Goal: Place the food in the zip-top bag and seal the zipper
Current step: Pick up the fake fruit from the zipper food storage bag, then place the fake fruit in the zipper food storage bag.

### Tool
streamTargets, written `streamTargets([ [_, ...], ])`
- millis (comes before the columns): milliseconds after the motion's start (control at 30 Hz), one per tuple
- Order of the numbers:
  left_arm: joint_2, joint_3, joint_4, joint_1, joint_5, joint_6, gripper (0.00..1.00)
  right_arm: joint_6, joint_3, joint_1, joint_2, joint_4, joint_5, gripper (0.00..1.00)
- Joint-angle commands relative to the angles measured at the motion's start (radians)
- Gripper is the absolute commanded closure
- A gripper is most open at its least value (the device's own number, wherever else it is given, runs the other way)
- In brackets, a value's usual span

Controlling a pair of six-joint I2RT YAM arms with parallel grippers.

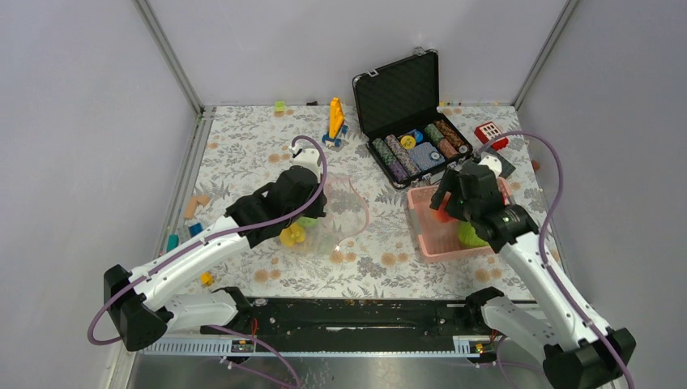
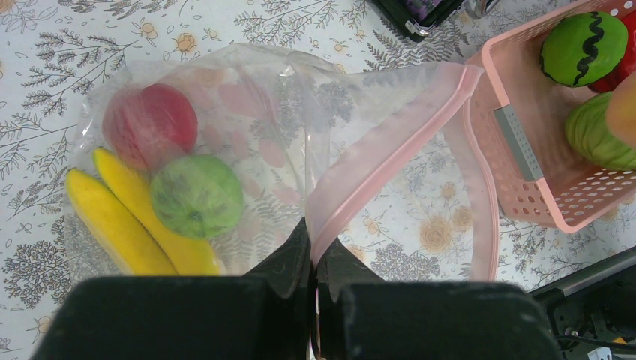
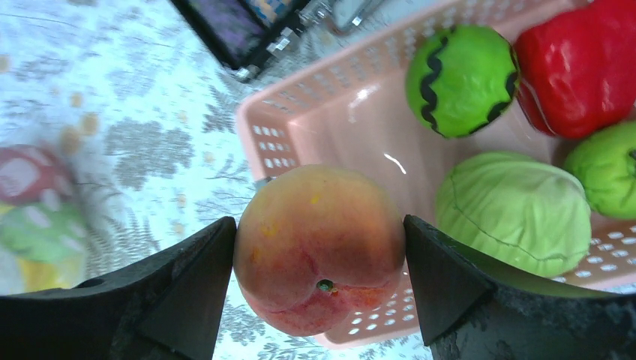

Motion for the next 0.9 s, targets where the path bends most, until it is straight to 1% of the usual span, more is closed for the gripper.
streamTargets([
  [0,-0.010,0.007,0.042,0.004,-0.008,0.007,1.00,-0.065,-0.008,-0.004,-0.088,0.124,-0.100,0.60],
  [67,-0.006,0.008,0.044,0.005,-0.006,0.006,1.00,-0.071,-0.028,-0.004,-0.117,0.198,-0.239,0.60],
  [200,0.004,0.011,0.045,0.005,-0.004,0.006,1.00,-0.001,-0.090,-0.002,-0.112,0.463,-0.657,0.60],
  [267,0.006,0.011,0.045,0.004,-0.003,0.005,1.00,0.059,-0.095,0.006,-0.077,0.562,-0.800,0.60],
  [300,0.008,0.010,0.045,0.005,-0.002,0.005,1.00,0.072,-0.091,0.019,-0.061,0.591,-0.823,0.60],
  [500,0.012,0.009,0.048,0.004,-0.001,0.005,1.00,0.008,-0.008,0.182,0.013,0.602,-0.748,0.59],
  [733,0.011,0.009,0.048,0.005,0.001,0.003,1.00,0.003,0.051,0.284,0.128,0.626,-0.764,0.58],
  [800,0.011,0.008,0.048,0.006,0.002,0.004,1.00,-0.002,0.064,0.304,0.160,0.625,-0.743,0.56],
  [867,0.013,0.011,0.048,0.004,0.005,0.005,1.00,-0.021,0.083,0.327,0.190,0.610,-0.685,0.53],
])
